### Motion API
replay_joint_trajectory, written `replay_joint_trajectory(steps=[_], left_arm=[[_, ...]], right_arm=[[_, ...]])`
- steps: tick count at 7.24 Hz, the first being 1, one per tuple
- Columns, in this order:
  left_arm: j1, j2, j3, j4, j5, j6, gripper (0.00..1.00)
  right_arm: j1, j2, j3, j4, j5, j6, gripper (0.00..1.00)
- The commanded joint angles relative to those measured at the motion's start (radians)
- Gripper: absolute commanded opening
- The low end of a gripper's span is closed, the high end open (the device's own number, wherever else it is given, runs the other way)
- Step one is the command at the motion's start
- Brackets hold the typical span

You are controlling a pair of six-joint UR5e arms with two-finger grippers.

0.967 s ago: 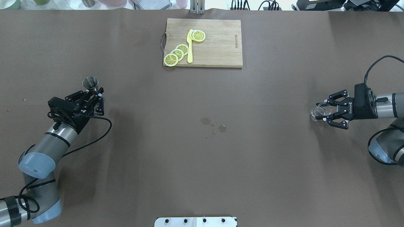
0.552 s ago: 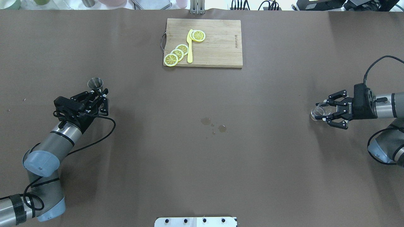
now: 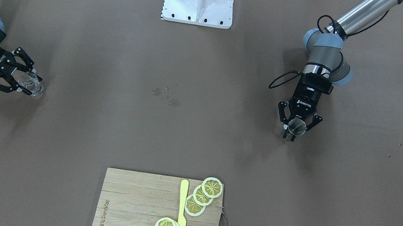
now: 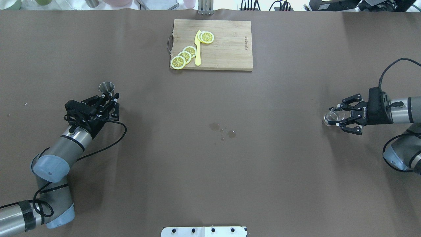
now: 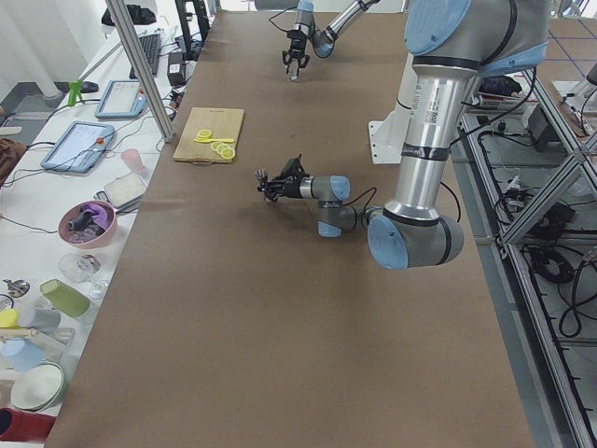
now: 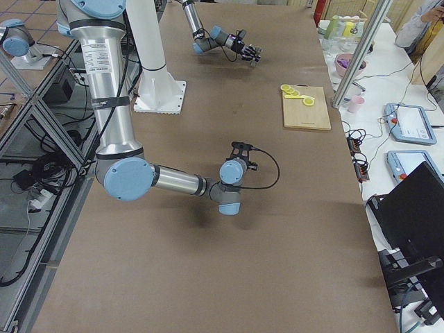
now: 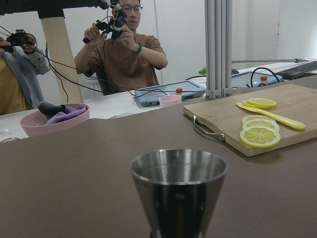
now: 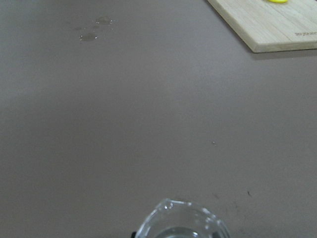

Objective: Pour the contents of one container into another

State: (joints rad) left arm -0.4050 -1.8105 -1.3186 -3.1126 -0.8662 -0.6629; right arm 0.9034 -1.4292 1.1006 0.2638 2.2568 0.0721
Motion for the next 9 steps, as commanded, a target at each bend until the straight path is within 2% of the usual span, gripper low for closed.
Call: replay_joint_trajectory(steps=[1, 3, 5, 6, 9], left_arm=[[0.0, -0.003, 0.001, 0.0, -0.005, 0.0, 0.0], [0.0, -0.003, -0.001, -0.001, -0.005, 0.0, 0.0], [0.0, -0.003, -0.002, -0.001, -0.004, 0.0, 0.0], [0.0, -0.003, -0.002, -0.003, -0.002, 0.002, 0.0], [0.0, -0.003, -0.004, -0.001, 0.003, 0.003, 0.05]], right_arm=[[0.0, 0.001, 0.001, 0.0, -0.002, 0.0, 0.11], [0.0, 0.001, 0.001, 0.0, -0.002, 0.002, 0.31], [0.0, 0.001, 0.002, 0.0, -0.002, 0.02, 0.69], [0.0, 0.0, 0.002, 0.002, -0.002, 0.026, 1.0], [0.003, -0.002, 0.016, 0.008, 0.001, 0.081, 1.0]])
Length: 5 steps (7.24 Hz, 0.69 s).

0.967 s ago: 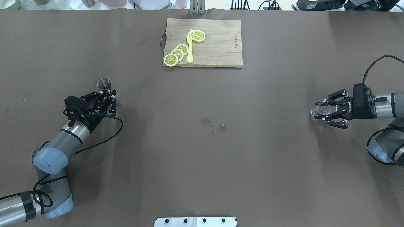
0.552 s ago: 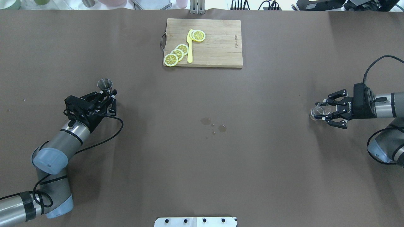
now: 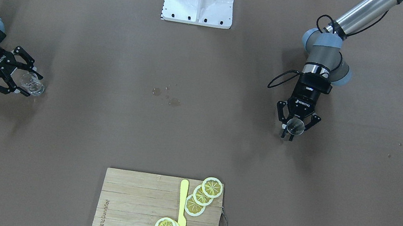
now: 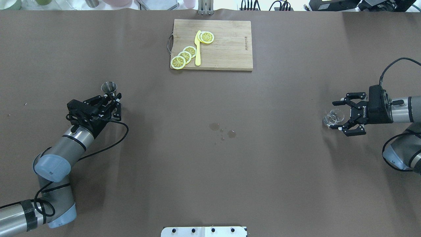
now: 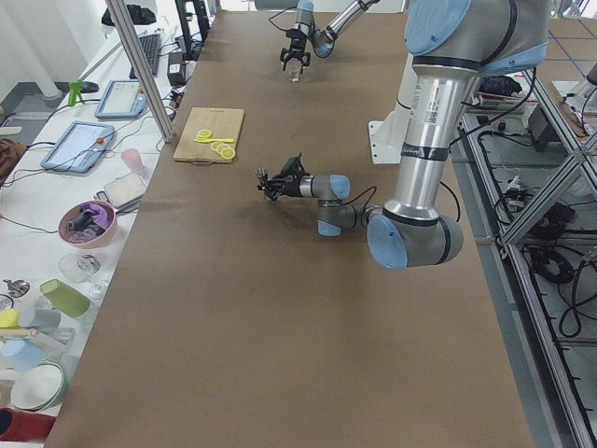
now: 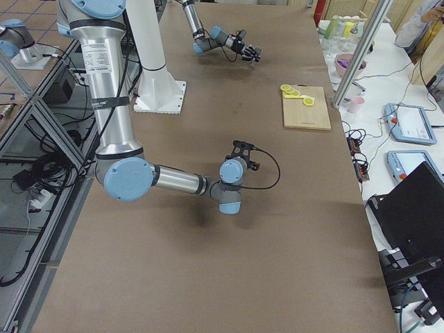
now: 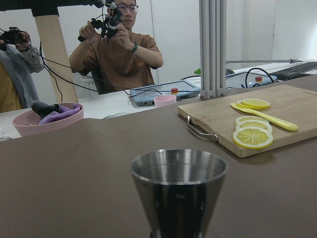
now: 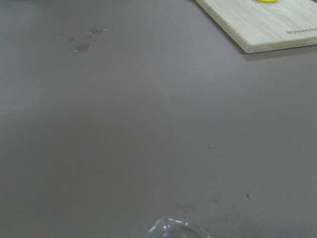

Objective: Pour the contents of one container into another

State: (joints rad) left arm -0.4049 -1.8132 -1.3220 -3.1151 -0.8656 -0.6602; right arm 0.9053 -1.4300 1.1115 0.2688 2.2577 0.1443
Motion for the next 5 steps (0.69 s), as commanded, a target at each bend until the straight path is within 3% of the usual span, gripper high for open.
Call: replay_joint_trajectory(steps=[1, 3, 5], left_arm=[[0.0, 0.0, 0.0, 0.001, 0.003, 0.002, 0.06], [0.0, 0.0, 0.001, 0.001, 0.003, 0.002, 0.09], [0.0, 0.0, 0.0, 0.003, 0.003, 0.004, 0.09]], right_arm=[[0.003, -0.003, 0.014, 0.003, 0.003, 0.014, 1.0], [0.032, -0.016, 0.062, -0.003, 0.014, 0.033, 1.0], [0.148, -0.017, 0.143, -0.111, 0.119, 0.038, 1.0]])
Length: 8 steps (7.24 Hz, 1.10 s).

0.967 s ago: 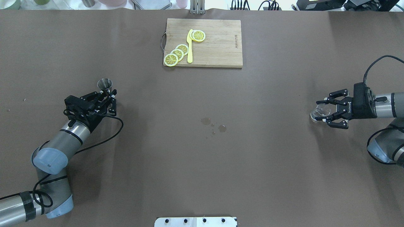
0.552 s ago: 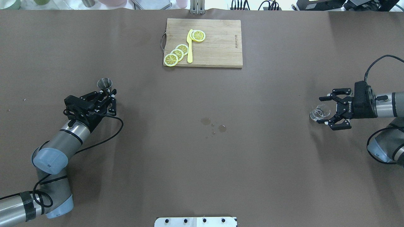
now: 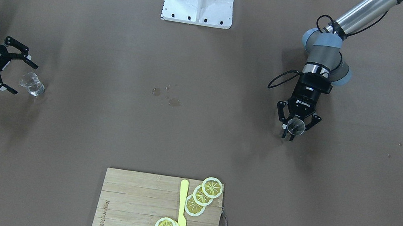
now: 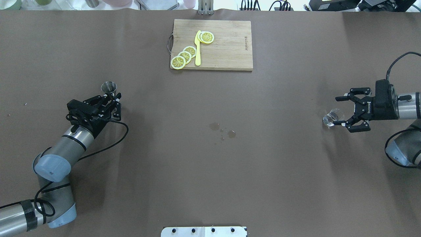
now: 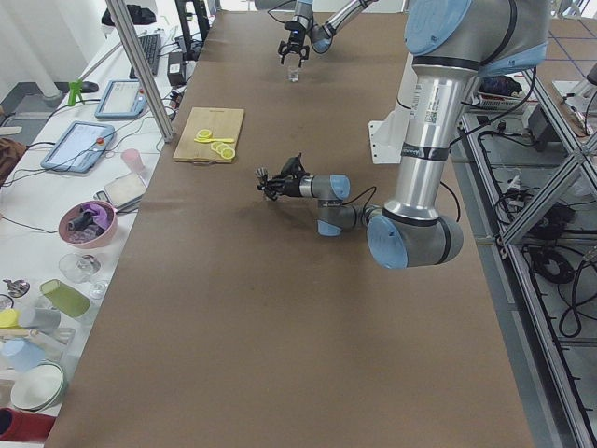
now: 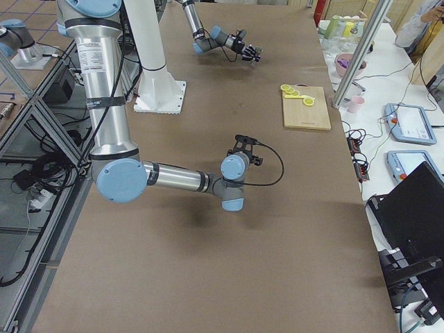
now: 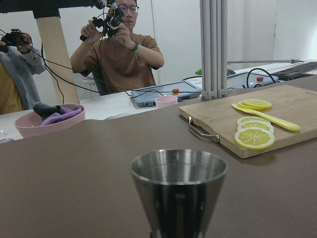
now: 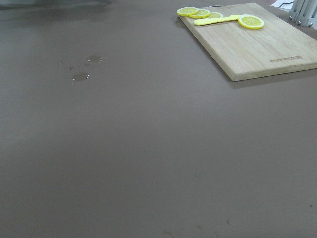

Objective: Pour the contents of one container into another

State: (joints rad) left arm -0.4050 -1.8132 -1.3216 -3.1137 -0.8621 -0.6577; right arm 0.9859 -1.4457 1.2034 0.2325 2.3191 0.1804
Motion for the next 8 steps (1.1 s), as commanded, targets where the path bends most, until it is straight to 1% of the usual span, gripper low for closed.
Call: replay_joint_trajectory(steps=[1, 2, 3, 4, 5, 6, 7, 8], left_arm=[[0.0, 0.0, -0.001, 0.001, 0.0, 0.001, 0.1], [0.0, 0.0, -0.001, 0.001, 0.0, 0.001, 0.13], [0.0, 0.0, -0.002, 0.001, 0.0, 0.001, 0.14], [0.0, 0.0, -0.002, 0.001, 0.0, 0.003, 0.21], [0.002, 0.002, -0.004, 0.001, 0.0, 0.003, 0.21], [0.0, 0.002, -0.004, 0.001, 0.002, 0.004, 0.21], [0.0, 0.002, -0.004, 0.001, 0.002, 0.004, 0.24], [0.0, 0.002, -0.004, 0.001, 0.002, 0.004, 0.24]], right_arm=[[0.126, -0.01, 0.109, -0.188, 0.11, -0.001, 1.0], [0.167, -0.025, 0.152, -0.291, 0.121, 0.001, 1.0], [0.209, -0.047, 0.207, -0.438, 0.115, 0.004, 1.0], [0.265, -0.051, 0.255, -0.573, 0.112, 0.004, 1.0], [0.31, -0.05, 0.281, -0.714, 0.115, 0.002, 1.0], [0.354, -0.048, 0.297, -0.889, 0.121, -0.004, 1.0], [0.387, -0.047, 0.298, -1.047, 0.105, -0.007, 1.0], [0.422, -0.053, 0.298, -1.153, 0.061, -0.01, 1.0]])
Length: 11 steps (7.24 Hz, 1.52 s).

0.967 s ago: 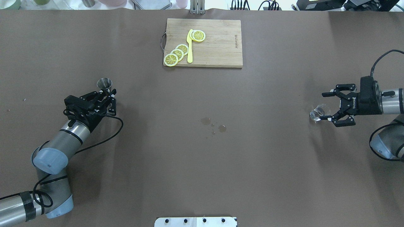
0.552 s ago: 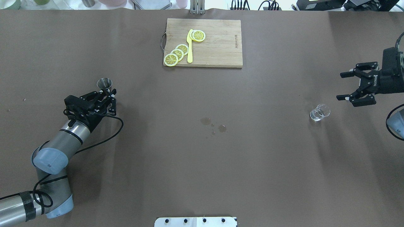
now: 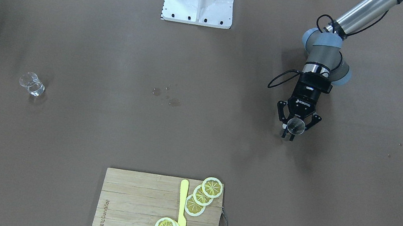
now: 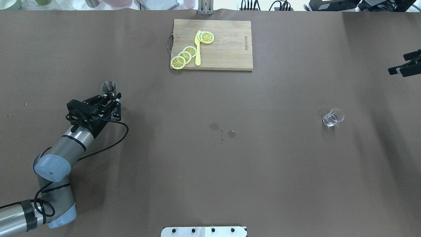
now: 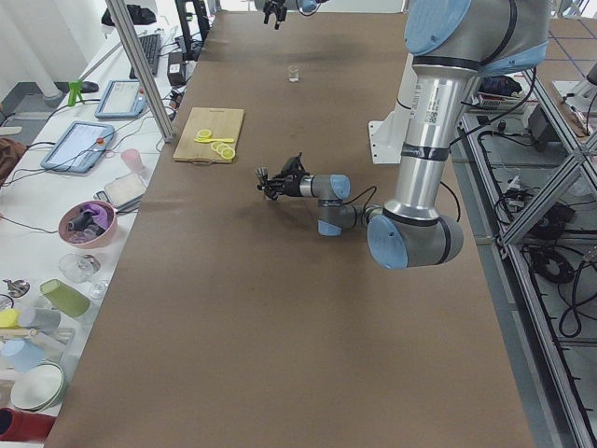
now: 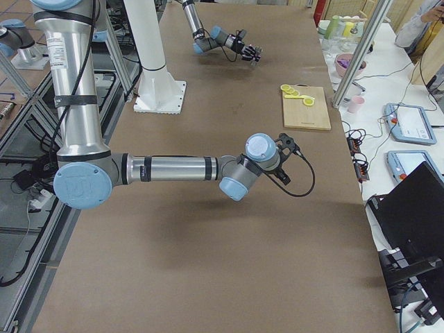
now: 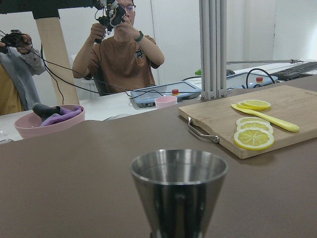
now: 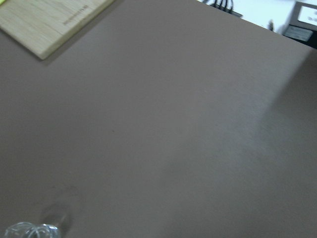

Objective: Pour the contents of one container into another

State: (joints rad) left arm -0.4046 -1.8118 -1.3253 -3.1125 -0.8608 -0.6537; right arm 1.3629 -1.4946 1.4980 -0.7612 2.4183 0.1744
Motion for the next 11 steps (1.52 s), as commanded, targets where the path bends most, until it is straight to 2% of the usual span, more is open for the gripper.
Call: replay_joint_trajectory(steps=[1, 2, 4, 7, 9, 11], left_arm=[[0.0, 0.0, -0.002, 0.0, 0.002, 0.0, 0.27], [0.001, 0.0, -0.003, 0.0, 0.002, 0.002, 0.27], [0.001, 0.0, -0.002, 0.0, 0.002, 0.002, 0.28], [0.001, 0.0, -0.002, 0.0, 0.002, 0.002, 0.36], [0.001, 0.0, -0.002, 0.0, 0.002, 0.002, 0.36], [0.001, 0.0, 0.001, 0.0, 0.002, 0.002, 0.49]], right_arm=[[0.08, -0.022, 0.008, -0.183, -0.107, -0.003, 1.0], [0.085, -0.027, 0.01, -0.225, -0.152, 0.002, 1.0], [0.122, -0.006, 0.062, -0.541, -0.145, 0.001, 1.0], [0.174, -0.006, 0.056, -0.673, -0.122, 0.0, 1.0], [0.192, -0.038, 0.051, -0.71, -0.081, 0.0, 1.0], [0.203, -0.044, 0.064, -0.832, -0.081, -0.003, 1.0]])
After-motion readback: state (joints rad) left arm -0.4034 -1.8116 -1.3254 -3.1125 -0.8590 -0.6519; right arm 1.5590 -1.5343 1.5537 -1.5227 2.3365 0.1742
